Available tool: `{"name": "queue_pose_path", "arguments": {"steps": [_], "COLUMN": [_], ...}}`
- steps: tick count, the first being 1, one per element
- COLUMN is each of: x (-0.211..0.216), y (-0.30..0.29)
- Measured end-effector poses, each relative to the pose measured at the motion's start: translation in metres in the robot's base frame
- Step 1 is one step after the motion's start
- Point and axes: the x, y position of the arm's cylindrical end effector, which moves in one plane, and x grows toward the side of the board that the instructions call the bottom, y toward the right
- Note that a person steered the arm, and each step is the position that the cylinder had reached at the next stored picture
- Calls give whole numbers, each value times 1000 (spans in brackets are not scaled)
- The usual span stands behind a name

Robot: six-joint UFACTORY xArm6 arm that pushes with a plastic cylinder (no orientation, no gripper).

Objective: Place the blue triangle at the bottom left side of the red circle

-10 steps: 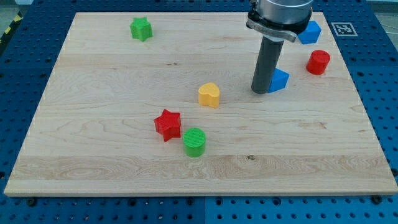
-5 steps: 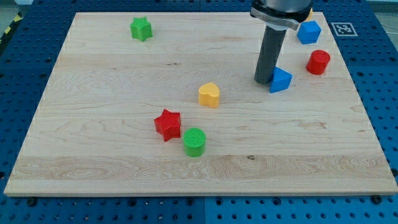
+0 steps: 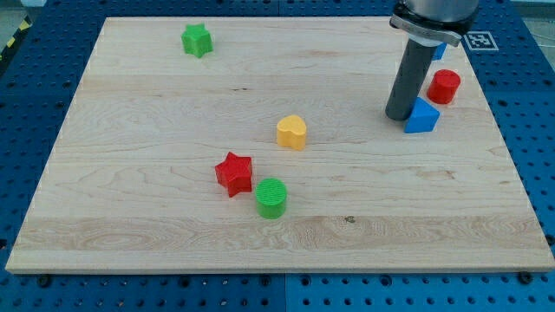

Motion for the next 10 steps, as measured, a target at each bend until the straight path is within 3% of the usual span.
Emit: {"name": "queue_pose_path", "arguments": {"steps": [7,10], "x": [3,3], "y": [14,-109]}}
